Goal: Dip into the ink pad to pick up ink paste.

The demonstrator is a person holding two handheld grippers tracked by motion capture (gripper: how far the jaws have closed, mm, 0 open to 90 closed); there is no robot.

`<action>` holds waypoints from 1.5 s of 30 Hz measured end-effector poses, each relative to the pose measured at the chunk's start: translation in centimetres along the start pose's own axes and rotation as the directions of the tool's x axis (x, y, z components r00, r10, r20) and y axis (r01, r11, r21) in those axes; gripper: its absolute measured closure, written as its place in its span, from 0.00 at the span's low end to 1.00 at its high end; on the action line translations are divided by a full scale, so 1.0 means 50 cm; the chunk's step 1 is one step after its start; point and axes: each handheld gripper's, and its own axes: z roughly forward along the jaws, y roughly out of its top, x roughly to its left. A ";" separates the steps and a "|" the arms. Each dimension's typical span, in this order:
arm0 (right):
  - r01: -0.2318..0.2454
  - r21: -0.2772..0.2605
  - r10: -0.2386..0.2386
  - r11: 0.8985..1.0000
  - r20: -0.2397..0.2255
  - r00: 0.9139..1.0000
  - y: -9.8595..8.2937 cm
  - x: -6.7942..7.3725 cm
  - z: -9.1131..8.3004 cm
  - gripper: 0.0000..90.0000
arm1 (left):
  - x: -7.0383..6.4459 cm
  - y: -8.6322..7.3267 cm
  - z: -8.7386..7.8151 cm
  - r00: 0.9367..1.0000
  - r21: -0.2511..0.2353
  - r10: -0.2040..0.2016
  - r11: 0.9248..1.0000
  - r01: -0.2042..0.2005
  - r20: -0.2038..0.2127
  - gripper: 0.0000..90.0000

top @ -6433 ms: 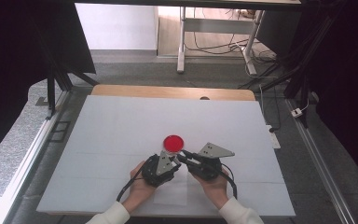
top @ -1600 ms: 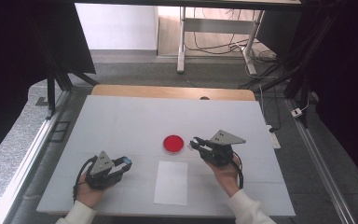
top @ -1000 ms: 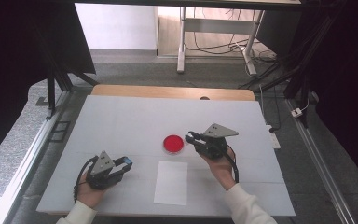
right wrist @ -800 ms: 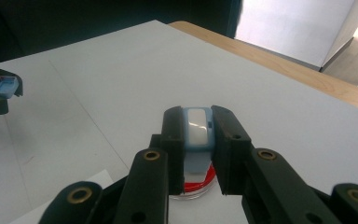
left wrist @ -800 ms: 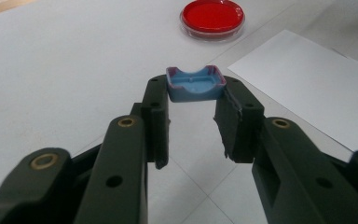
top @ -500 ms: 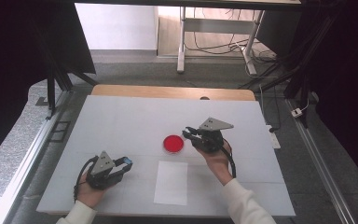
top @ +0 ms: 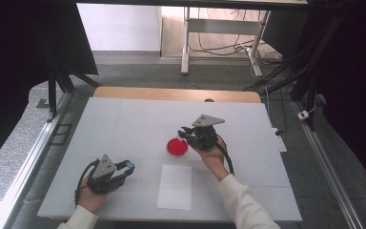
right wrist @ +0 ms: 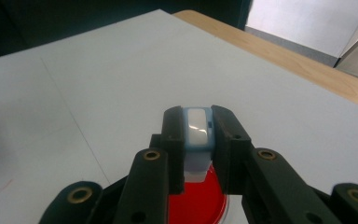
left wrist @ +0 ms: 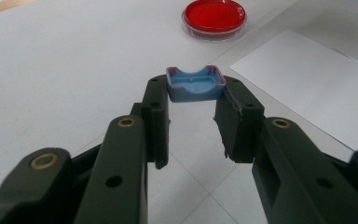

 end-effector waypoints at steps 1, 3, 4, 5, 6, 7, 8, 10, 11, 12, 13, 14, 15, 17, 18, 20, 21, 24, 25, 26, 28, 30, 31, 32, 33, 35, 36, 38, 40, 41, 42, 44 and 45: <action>0.005 0.009 -0.004 1.000 -0.007 1.000 -0.002 0.001 0.003 0.84 | 0.000 0.000 0.000 1.000 0.001 0.000 1.000 0.000 0.000 0.73; 0.006 0.029 -0.005 1.000 -0.010 1.000 -0.006 0.002 0.008 0.84 | 0.001 -0.001 -0.002 1.000 -0.003 -0.002 1.000 0.002 0.001 0.73; 0.005 0.038 -0.005 0.999 -0.011 1.000 -0.008 0.001 0.010 0.84 | 0.001 -0.001 -0.002 1.000 -0.004 -0.002 1.000 0.002 0.000 0.73; 0.001 0.044 0.000 0.999 -0.014 1.000 -0.010 0.000 0.011 0.84 | 0.001 -0.001 -0.002 1.000 -0.003 -0.001 1.000 0.001 0.001 0.73; -0.002 0.051 0.002 0.999 -0.013 1.000 -0.011 -0.001 0.013 0.84 | 0.000 -0.001 -0.002 1.000 -0.003 0.000 1.000 0.000 0.002 0.73; -0.004 0.055 0.005 0.999 -0.012 1.000 -0.013 -0.002 0.014 0.84 | 0.000 -0.001 -0.002 1.000 -0.002 0.001 1.000 -0.001 0.003 0.73; -0.004 0.057 0.005 0.998 -0.013 1.000 -0.015 -0.003 0.016 0.84 | 0.000 -0.001 -0.001 1.000 0.000 0.003 1.000 -0.003 0.005 0.73; -0.003 0.066 0.004 0.998 -0.010 1.000 -0.017 -0.003 0.019 0.84 | 0.000 -0.001 0.000 1.000 0.002 0.004 1.000 -0.004 0.005 0.73; -0.003 0.067 0.004 0.998 -0.012 1.000 -0.019 -0.003 0.021 0.84 | 0.000 -0.001 0.001 1.000 0.002 0.003 1.000 -0.003 0.004 0.73; 0.001 0.067 -0.001 0.998 -0.011 1.000 -0.020 -0.003 0.023 0.84 | 0.000 -0.001 0.001 1.000 0.002 0.002 1.000 -0.002 0.004 0.73; 0.001 0.071 0.000 0.997 -0.009 1.000 -0.021 -0.002 0.025 0.84 | 0.000 -0.001 0.001 1.000 0.003 0.003 1.000 -0.003 0.004 0.73; 0.002 0.075 -0.002 0.997 -0.008 1.000 -0.023 -0.003 0.026 0.84 | 0.000 -0.001 0.001 1.000 0.003 0.002 1.000 -0.002 0.005 0.73; 0.006 0.080 -0.005 0.997 -0.009 1.000 -0.024 -0.003 0.028 0.84 | 0.000 -0.001 0.001 1.000 0.004 0.002 1.000 -0.002 0.005 0.73; 0.005 0.088 -0.004 0.996 -0.010 1.000 -0.027 -0.003 0.031 0.84 | 0.000 -0.001 0.002 1.000 0.005 0.003 1.000 -0.003 0.006 0.73; 0.009 0.092 -0.008 0.996 -0.011 1.000 -0.028 -0.003 0.032 0.84 | 0.000 -0.001 0.002 1.000 0.004 0.003 1.000 -0.003 0.006 0.73; 0.008 0.098 -0.007 0.995 -0.012 1.000 -0.029 -0.001 0.035 0.84 | -0.001 -0.001 0.002 1.000 0.005 0.006 1.000 -0.006 0.005 0.73; 0.011 0.105 -0.010 0.994 -0.013 1.000 -0.030 -0.001 0.035 0.84 | -0.001 -0.001 0.002 1.000 0.005 0.006 1.000 -0.006 0.006 0.73; 0.018 0.113 -0.016 0.993 -0.015 1.000 -0.031 0.000 0.039 0.84 | 0.000 -0.002 0.002 1.000 0.006 0.004 1.000 -0.004 0.009 0.73; 0.018 0.117 -0.016 0.993 -0.015 1.000 -0.032 0.000 0.039 0.84 | 0.000 -0.002 0.002 1.000 0.006 0.003 1.000 -0.003 0.009 0.73; 0.018 0.118 -0.016 0.993 -0.016 1.000 -0.033 0.000 0.041 0.84 | 0.000 -0.002 0.002 1.000 0.006 0.002 1.000 -0.002 0.009 0.73; 0.013 0.123 -0.011 0.992 -0.018 1.000 -0.036 0.000 0.045 0.84 | 0.000 -0.002 0.002 1.000 0.007 0.003 1.000 -0.003 0.010 0.73; 0.017 0.134 -0.014 0.991 -0.017 1.000 -0.038 -0.001 0.047 0.84 | -0.001 -0.002 0.002 1.000 0.008 0.004 1.000 -0.004 0.010 0.73; 0.016 0.138 -0.014 0.990 -0.018 1.000 -0.040 -0.001 0.048 0.84 | -0.001 -0.002 0.002 1.000 0.008 0.004 1.000 -0.004 0.010 0.73; 0.016 0.142 -0.014 0.990 -0.018 1.000 -0.040 -0.002 0.049 0.84 | 0.000 -0.002 0.002 1.000 0.007 0.003 1.000 -0.004 0.010 0.73; 0.017 0.143 -0.015 0.990 -0.019 1.000 -0.041 -0.001 0.050 0.84 | 0.000 -0.002 0.002 1.000 0.007 0.003 1.000 -0.003 0.010 0.73; 0.019 0.143 -0.017 0.989 -0.020 1.000 -0.041 -0.001 0.050 0.84 | 0.000 -0.002 0.003 1.000 0.008 0.003 1.000 -0.003 0.010 0.73; 0.019 0.142 -0.017 0.990 -0.019 1.000 -0.041 -0.001 0.051 0.84 | 0.000 -0.002 0.003 1.000 0.009 0.004 1.000 -0.004 0.010 0.73; 0.017 0.141 -0.015 0.990 -0.017 1.000 -0.042 -0.002 0.052 0.84 | 0.000 -0.002 0.003 1.000 0.009 0.004 1.000 -0.004 0.010 0.73; 0.016 0.146 -0.014 0.989 -0.017 1.000 -0.044 -0.003 0.053 0.84 | 0.000 -0.002 0.003 1.000 0.009 0.005 1.000 -0.005 0.010 0.73; 0.016 0.149 -0.013 0.989 -0.017 1.000 -0.045 -0.004 0.053 0.84 | 0.000 -0.002 0.003 1.000 0.009 0.005 1.000 -0.005 0.010 0.73; 0.013 0.150 -0.011 0.989 -0.017 1.000 -0.045 -0.004 0.053 0.84 | 0.000 -0.002 0.003 1.000 0.009 0.005 1.000 -0.005 0.010 0.73; 0.015 0.152 -0.012 0.988 -0.015 1.000 -0.045 -0.005 0.053 0.84 | 0.000 -0.003 0.003 1.000 0.010 0.004 1.000 -0.005 0.008 0.73; 0.013 0.150 -0.011 0.989 -0.017 1.000 -0.045 -0.005 0.053 0.84 | 0.000 -0.003 0.003 1.000 0.011 0.004 1.000 -0.004 0.009 0.73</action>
